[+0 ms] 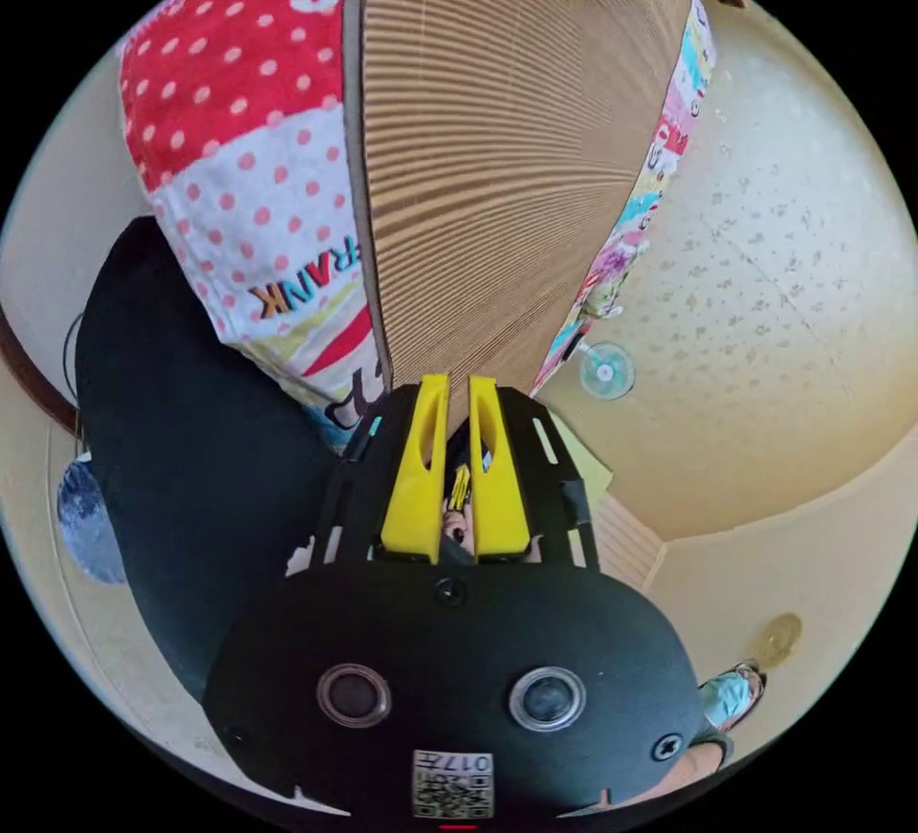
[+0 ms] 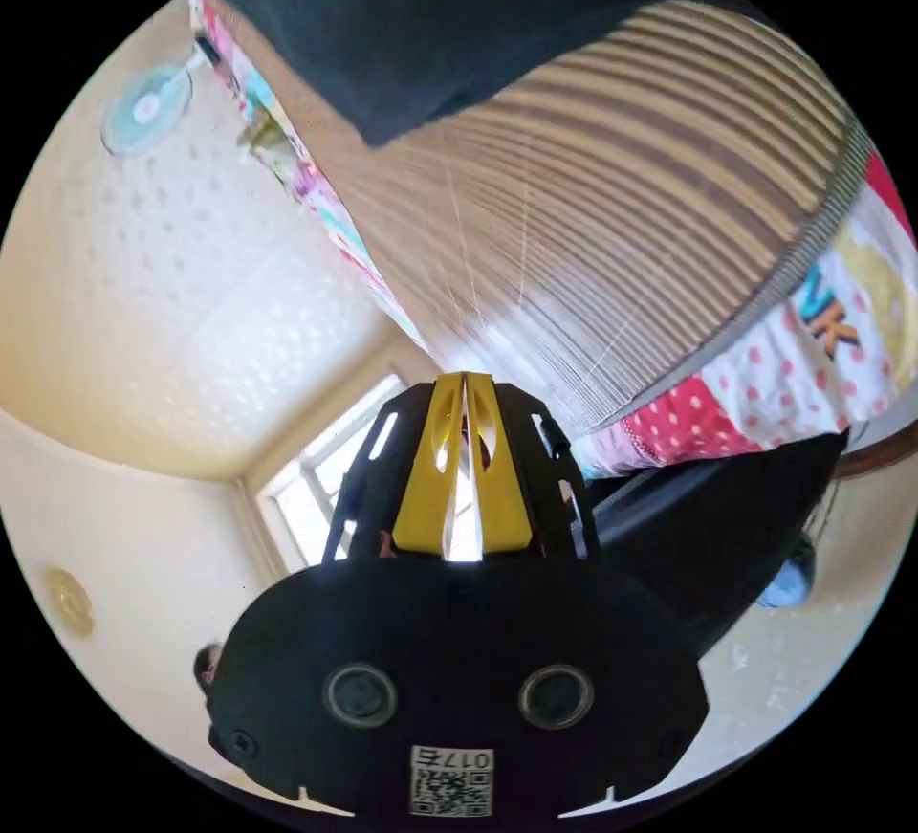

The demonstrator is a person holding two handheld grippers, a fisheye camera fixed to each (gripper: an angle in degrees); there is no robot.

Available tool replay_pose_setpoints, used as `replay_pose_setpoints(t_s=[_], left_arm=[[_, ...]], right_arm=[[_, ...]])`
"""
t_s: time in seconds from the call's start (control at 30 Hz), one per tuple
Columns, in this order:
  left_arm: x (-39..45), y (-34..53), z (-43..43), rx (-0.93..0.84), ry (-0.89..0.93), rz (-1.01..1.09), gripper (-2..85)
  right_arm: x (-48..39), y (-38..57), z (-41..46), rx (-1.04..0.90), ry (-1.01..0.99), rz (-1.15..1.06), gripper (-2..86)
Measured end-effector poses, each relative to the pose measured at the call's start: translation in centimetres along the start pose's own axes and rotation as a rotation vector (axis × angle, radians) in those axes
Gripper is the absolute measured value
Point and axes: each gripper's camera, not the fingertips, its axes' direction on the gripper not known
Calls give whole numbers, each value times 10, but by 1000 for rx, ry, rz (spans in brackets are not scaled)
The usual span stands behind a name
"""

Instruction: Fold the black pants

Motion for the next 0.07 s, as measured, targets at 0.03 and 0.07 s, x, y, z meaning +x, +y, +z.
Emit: replay_pose_setpoints(t_s=[0.03,0.07], left_arm=[[12,3,-22,46,14,20,42],[22,7,-39,73,30,41,42]], right_arm=[[-4,1,15,-38,72,-16,3],[-4,4,31,-69,129,-23,3]])
